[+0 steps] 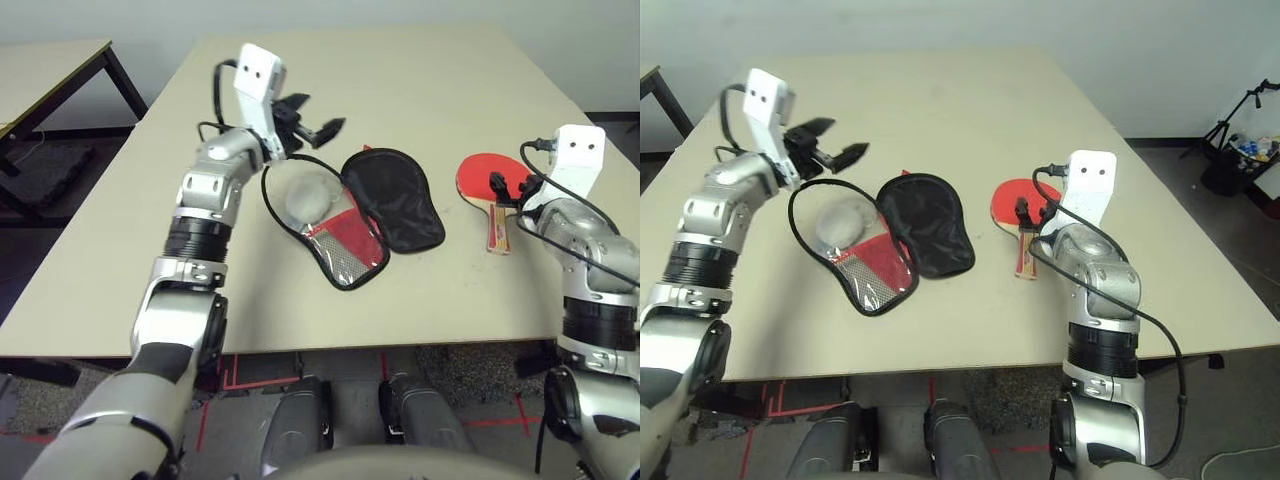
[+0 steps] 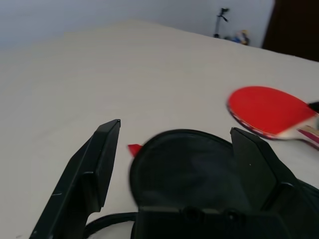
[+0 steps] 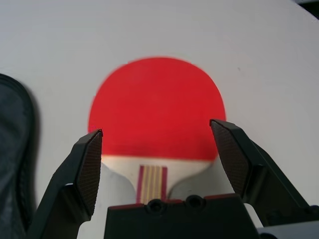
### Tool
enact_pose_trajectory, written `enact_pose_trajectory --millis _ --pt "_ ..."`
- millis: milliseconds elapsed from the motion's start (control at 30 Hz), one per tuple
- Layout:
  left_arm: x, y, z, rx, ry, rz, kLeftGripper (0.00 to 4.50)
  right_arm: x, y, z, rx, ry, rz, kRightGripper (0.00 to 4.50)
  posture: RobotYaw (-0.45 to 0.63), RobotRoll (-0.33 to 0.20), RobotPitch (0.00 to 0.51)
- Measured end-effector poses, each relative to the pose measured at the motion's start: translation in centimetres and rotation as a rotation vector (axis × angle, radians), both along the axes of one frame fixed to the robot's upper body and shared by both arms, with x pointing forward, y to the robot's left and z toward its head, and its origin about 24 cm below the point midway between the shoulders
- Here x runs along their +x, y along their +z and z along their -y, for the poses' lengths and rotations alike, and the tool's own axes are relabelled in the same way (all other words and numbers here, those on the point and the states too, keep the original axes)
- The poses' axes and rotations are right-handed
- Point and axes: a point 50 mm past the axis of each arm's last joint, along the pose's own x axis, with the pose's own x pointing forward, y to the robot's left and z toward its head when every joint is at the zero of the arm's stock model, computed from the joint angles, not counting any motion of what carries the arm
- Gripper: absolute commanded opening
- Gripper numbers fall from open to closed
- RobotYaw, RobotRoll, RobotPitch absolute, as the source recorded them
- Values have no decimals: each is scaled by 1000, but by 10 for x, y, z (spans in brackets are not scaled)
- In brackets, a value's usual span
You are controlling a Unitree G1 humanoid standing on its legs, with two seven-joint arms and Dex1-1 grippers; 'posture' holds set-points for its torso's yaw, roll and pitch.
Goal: Store the ping-pong paddle in its case and zip it.
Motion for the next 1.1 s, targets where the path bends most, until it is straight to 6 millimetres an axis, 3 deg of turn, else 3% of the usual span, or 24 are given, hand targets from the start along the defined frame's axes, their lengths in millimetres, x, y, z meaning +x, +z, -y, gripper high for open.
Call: enact_pose_trajectory --millis 300,633,1000,1100 --pt "-18 -53 25 157 -153 -151 4500 0 -22 -4 46 -9 -159 4457 -68 0 26" --pt "-24 -50 36 152 -165 -135 4500 5 -37 -17 47 79 -261 4457 -55 0 36" --pt "-25 -50 34 139 -140 -144 4500 13 -34 -21 21 141 -270 4457 -41 0 46" --pt "-26 -48 35 139 -143 -136 4500 15 -32 -20 14 130 -270 3889 -28 0 53"
